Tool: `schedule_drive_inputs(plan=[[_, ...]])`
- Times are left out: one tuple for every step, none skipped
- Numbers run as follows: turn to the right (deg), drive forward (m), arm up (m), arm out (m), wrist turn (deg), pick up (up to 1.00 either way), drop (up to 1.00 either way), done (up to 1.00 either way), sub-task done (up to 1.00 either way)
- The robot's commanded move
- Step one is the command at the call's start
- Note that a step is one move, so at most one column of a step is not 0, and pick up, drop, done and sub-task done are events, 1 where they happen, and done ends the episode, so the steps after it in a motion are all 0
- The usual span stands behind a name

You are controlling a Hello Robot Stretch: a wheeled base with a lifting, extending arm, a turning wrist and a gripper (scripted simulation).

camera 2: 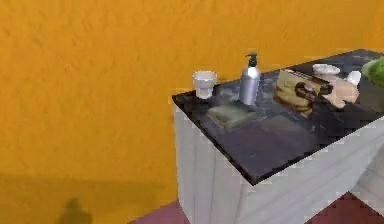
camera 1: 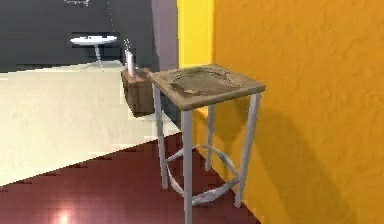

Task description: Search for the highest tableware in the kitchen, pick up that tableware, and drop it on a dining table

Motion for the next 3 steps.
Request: schedule_drive_inputs(plan=[[45.0,0.0,0.0,0.0,0.0,0.0,0.0,0.0,0.0],[45.0,0.0,0.0,0.0,0.0,0.0,0.0,0.0,0.0],[45.0,0.0,0.0,0.0,0.0,0.0,0.0,0.0,0.0]])
